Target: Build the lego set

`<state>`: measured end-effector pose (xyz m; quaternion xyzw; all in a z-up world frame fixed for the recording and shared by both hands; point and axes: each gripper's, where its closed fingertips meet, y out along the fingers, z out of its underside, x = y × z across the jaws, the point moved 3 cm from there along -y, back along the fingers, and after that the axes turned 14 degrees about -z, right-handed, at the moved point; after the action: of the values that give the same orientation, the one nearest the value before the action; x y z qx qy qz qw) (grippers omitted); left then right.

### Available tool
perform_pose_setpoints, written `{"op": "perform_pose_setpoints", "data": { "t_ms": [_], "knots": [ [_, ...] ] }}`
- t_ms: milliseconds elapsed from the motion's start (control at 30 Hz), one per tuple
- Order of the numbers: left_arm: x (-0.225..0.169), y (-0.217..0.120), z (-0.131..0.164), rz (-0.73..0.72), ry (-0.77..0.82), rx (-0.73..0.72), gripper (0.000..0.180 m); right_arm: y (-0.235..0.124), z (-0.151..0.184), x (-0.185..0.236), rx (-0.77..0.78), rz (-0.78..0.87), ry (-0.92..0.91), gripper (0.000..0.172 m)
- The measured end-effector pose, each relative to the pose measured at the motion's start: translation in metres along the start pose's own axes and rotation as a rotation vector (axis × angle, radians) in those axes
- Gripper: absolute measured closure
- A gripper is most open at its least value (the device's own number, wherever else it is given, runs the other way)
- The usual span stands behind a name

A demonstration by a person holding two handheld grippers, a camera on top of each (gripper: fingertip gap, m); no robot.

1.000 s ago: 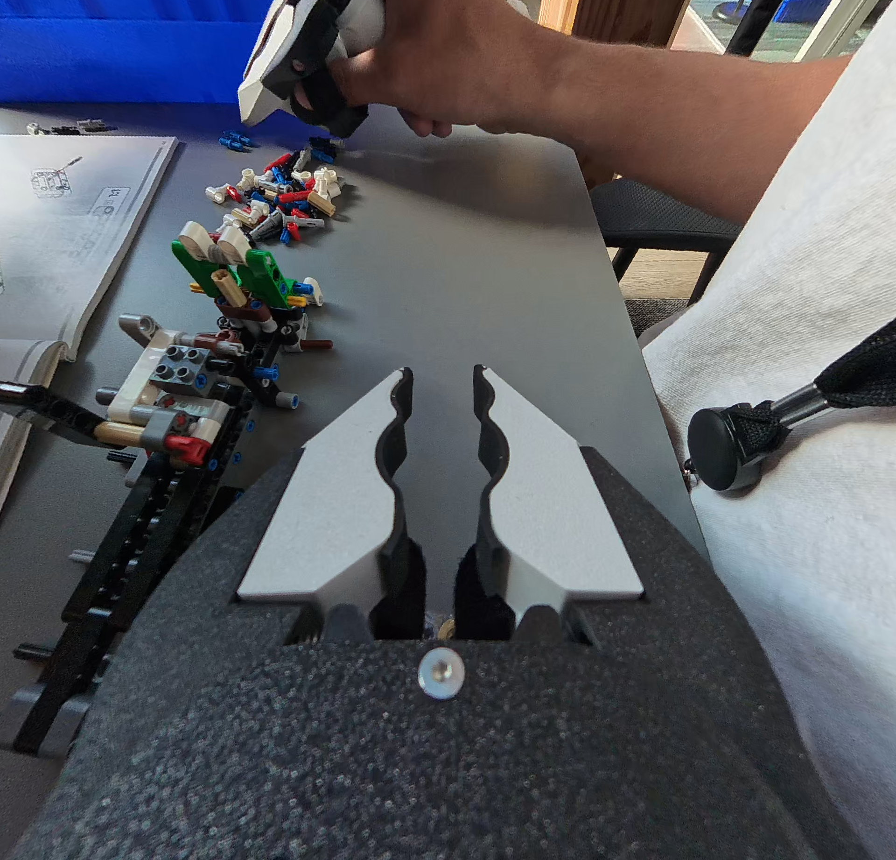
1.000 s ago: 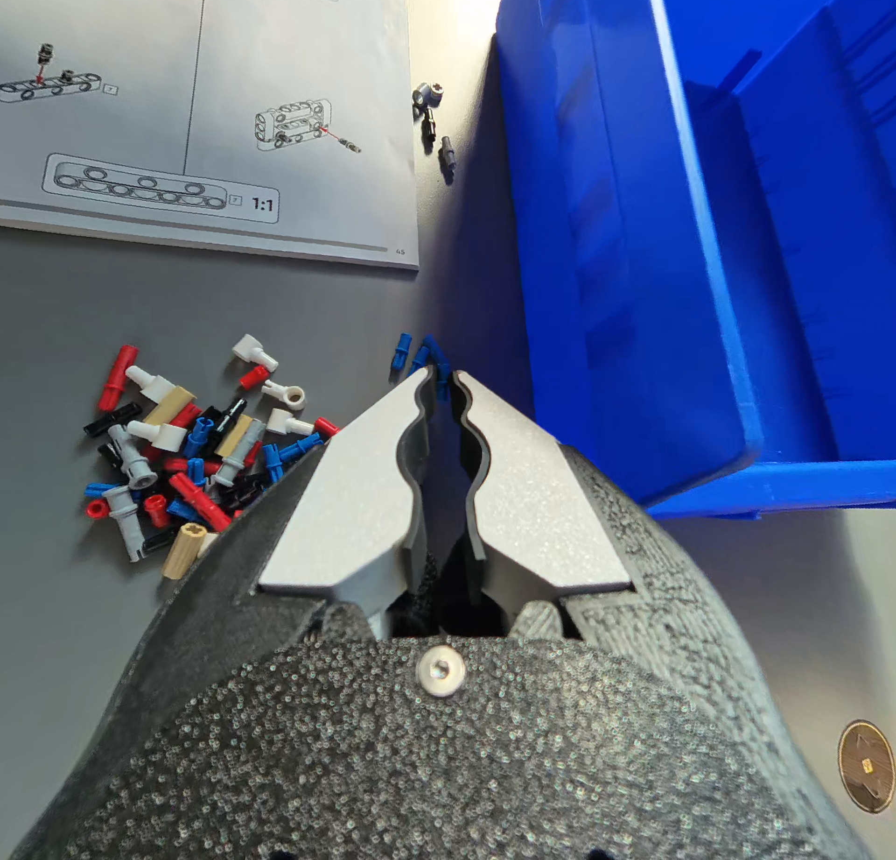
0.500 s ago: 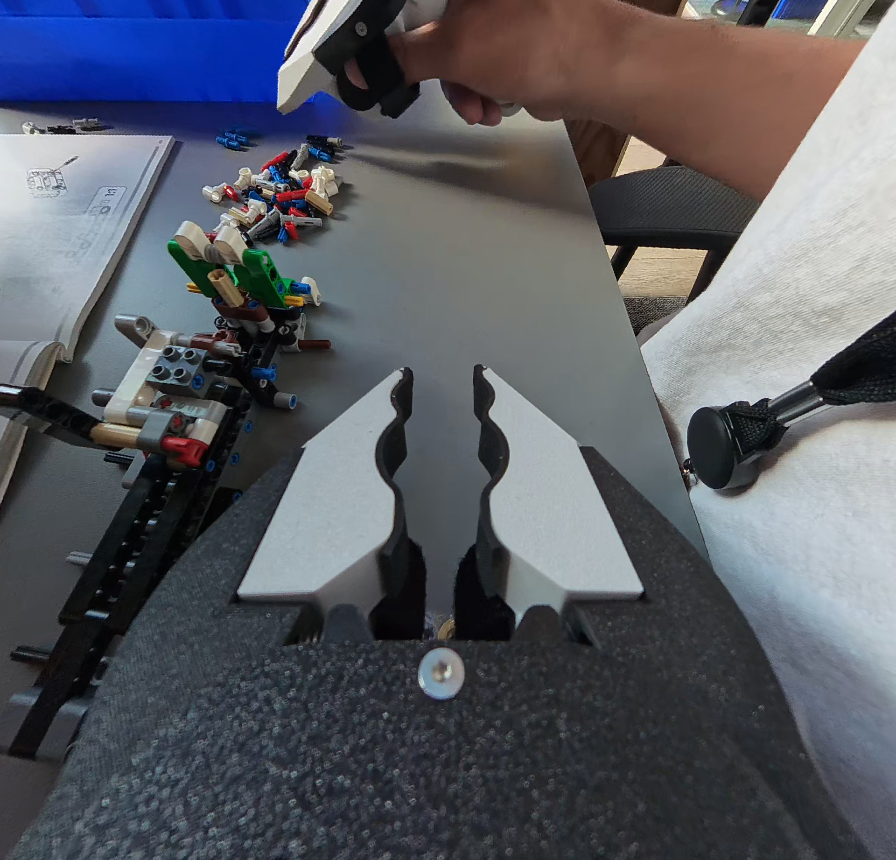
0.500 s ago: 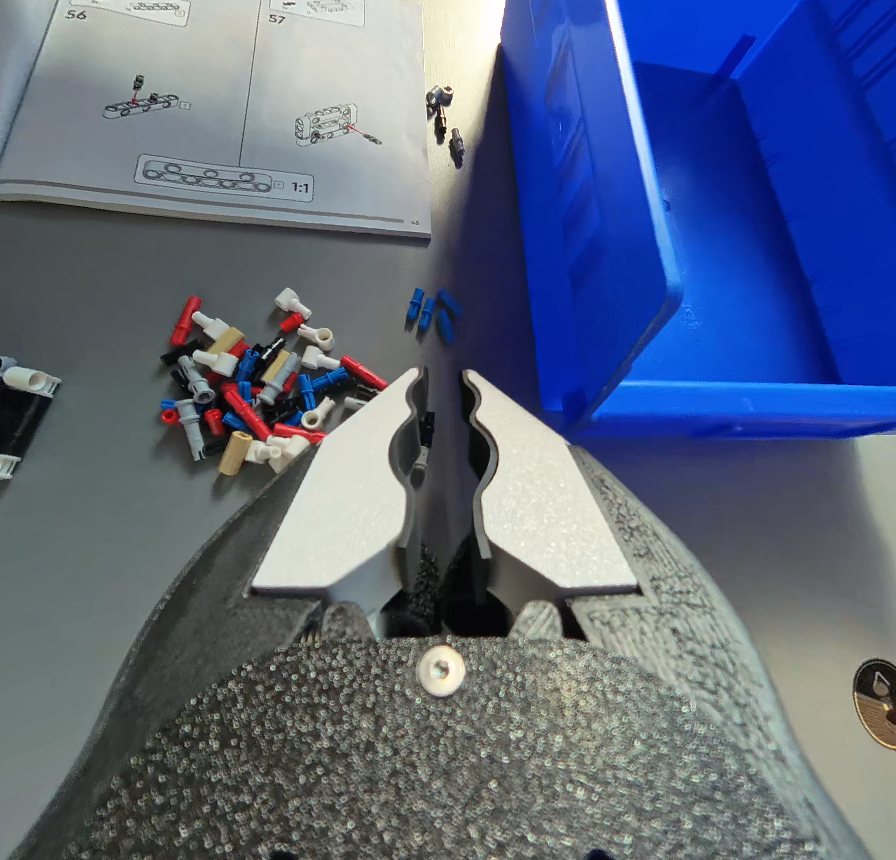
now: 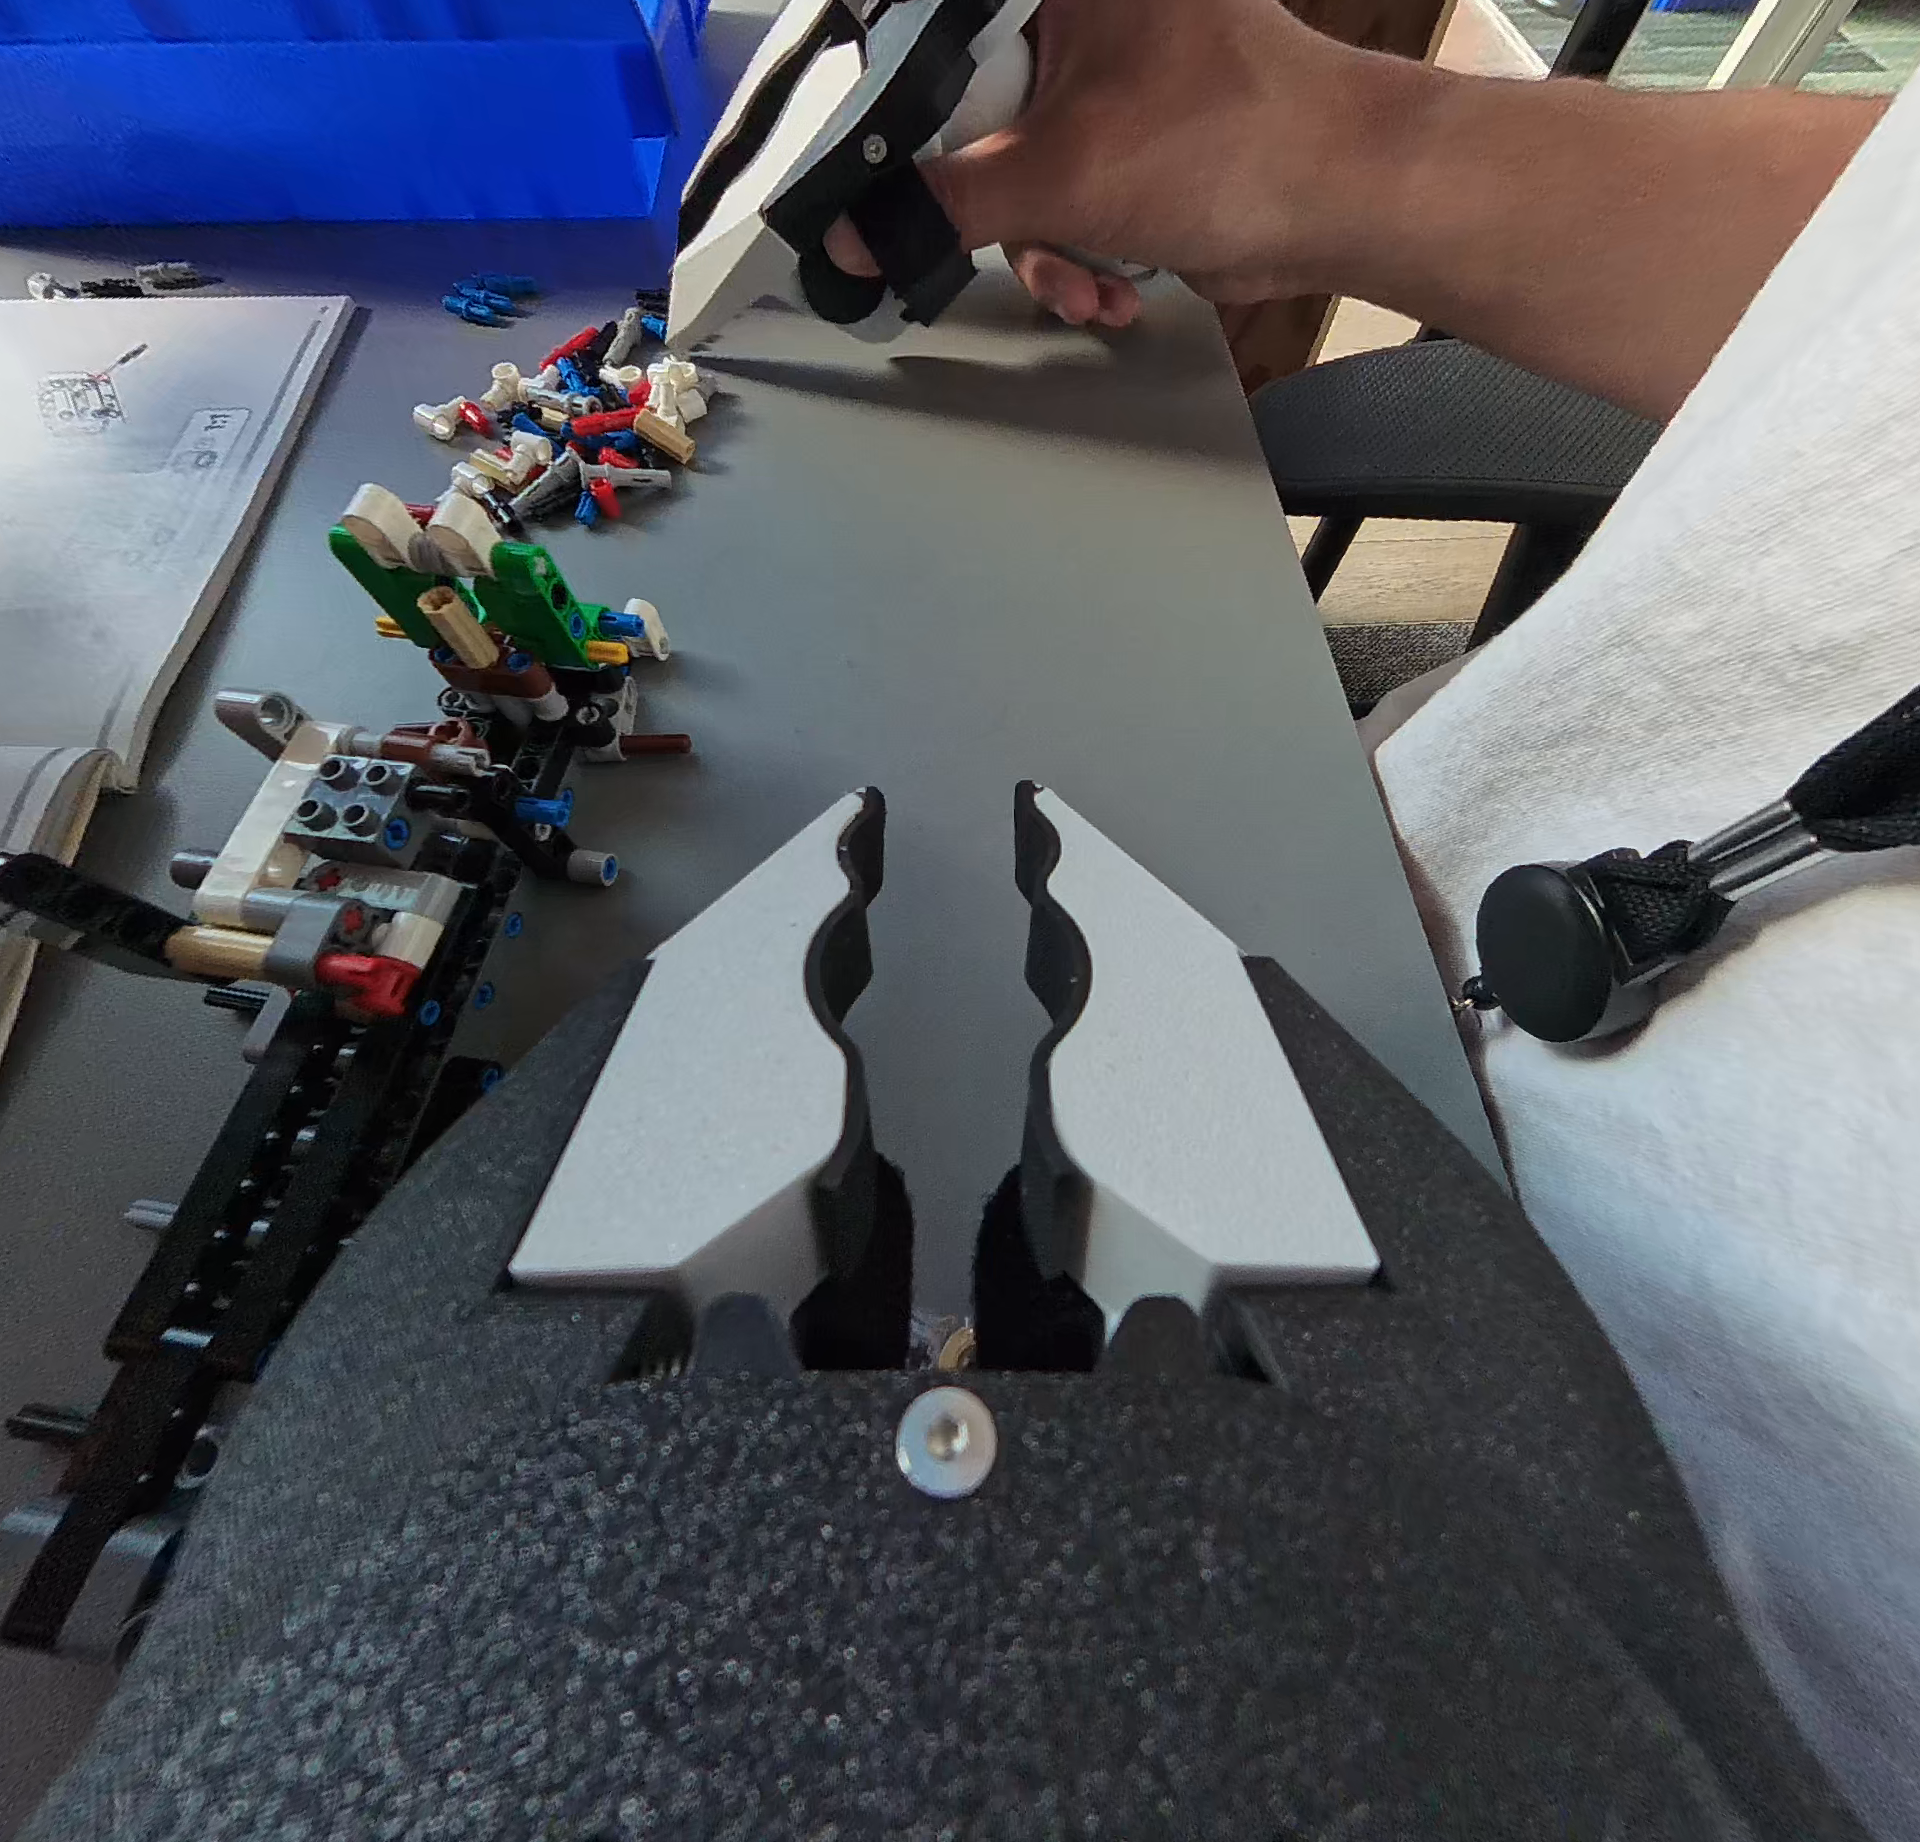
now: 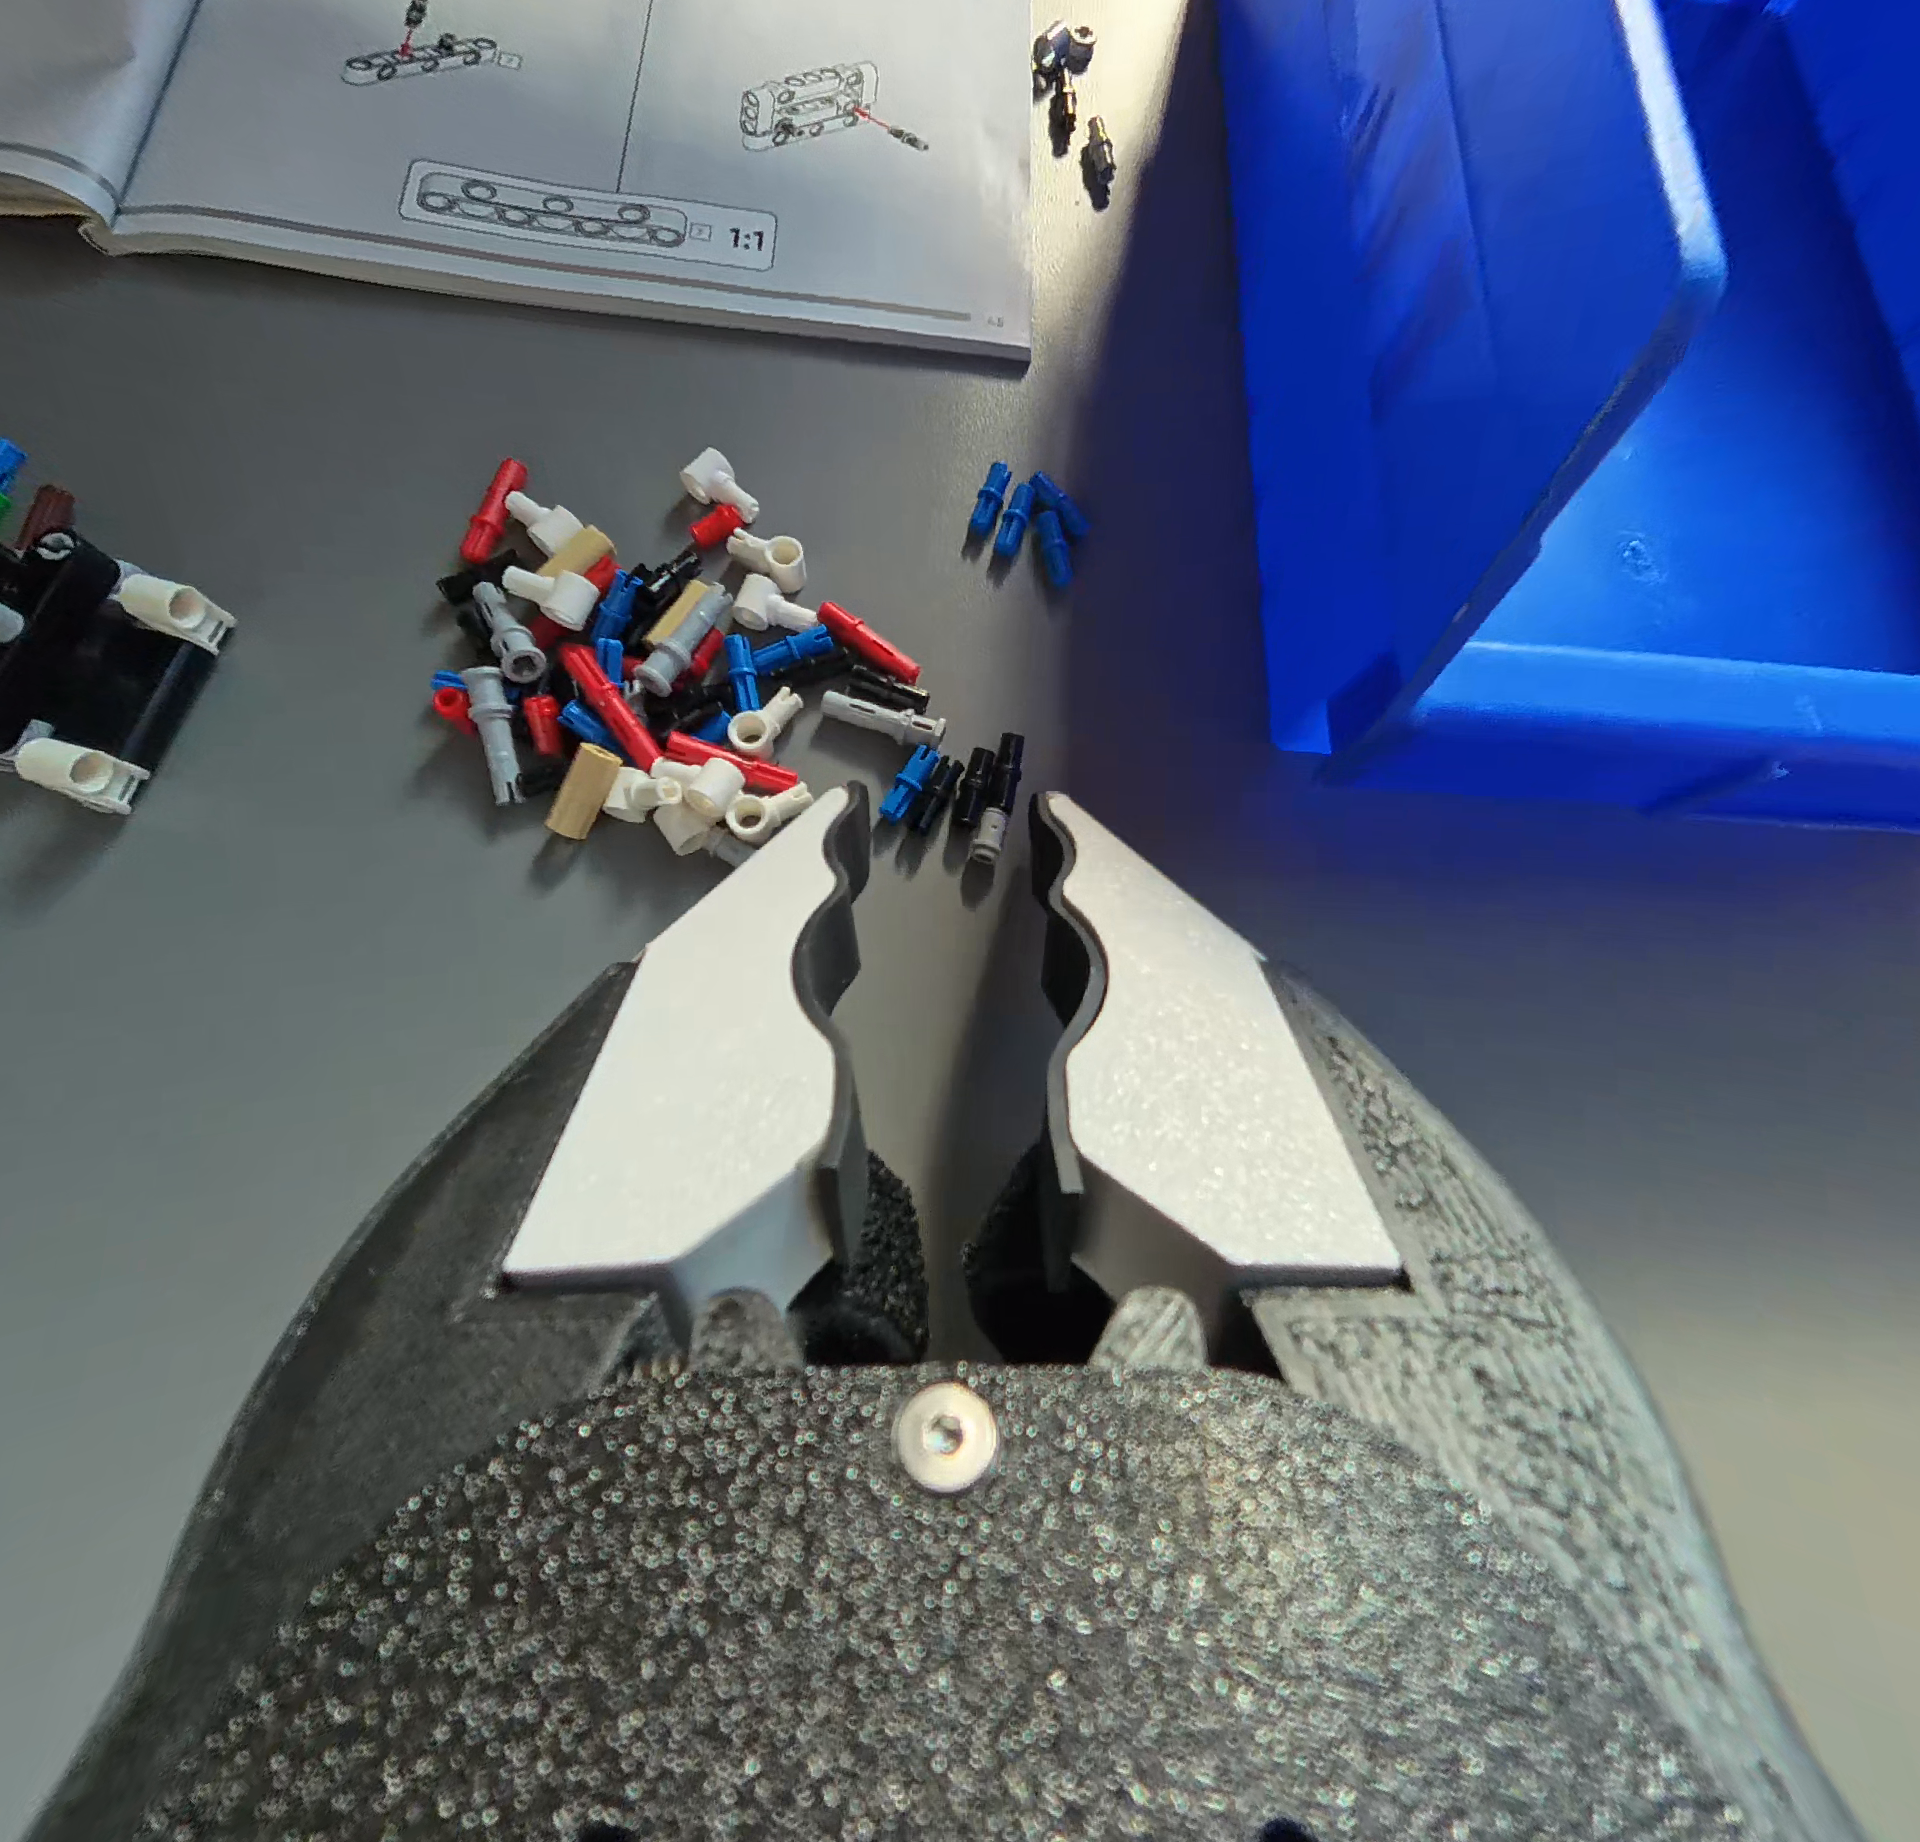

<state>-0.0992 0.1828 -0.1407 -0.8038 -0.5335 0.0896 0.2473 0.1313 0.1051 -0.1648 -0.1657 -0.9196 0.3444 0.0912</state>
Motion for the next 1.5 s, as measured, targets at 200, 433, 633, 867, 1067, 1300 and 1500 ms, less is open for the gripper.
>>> {"op": "perform_pose_setpoints", "data": {
  "t_ms": [200, 433, 633, 867, 1067, 1300, 1500],
  "knots": [
    [0.0, 0.0, 0.0, -0.003, 0.006, 0.0, 0.158, 0.0, -0.003, 0.012, 0.01, -0.003, -0.087, 0.153],
    [-0.001, 0.0, 0.0, -0.001, 0.006, -0.001, 0.158, 0.005, -0.002, 0.012, 0.036, 0.016, -0.089, 0.158],
    [-0.001, 0.0, 0.0, 0.001, 0.004, 0.0, 0.158, 0.006, -0.008, 0.017, 0.035, 0.034, -0.128, 0.158],
    [-0.001, 0.0, 0.0, 0.002, 0.005, -0.001, 0.158, 0.011, -0.008, 0.016, 0.051, 0.049, -0.129, 0.16],
    [-0.002, 0.0, 0.0, 0.005, 0.003, 0.0, 0.158, 0.01, -0.009, 0.011, 0.058, 0.056, -0.136, 0.168],
    [-0.001, 0.0, 0.0, 0.007, 0.003, 0.004, 0.158, 0.009, -0.006, 0.009, 0.08, 0.053, -0.139, 0.163],
    [-0.002, 0.0, 0.0, 0.006, 0.006, 0.005, 0.158, 0.011, -0.007, 0.009, 0.088, 0.059, -0.16, 0.169]
  ]
}}
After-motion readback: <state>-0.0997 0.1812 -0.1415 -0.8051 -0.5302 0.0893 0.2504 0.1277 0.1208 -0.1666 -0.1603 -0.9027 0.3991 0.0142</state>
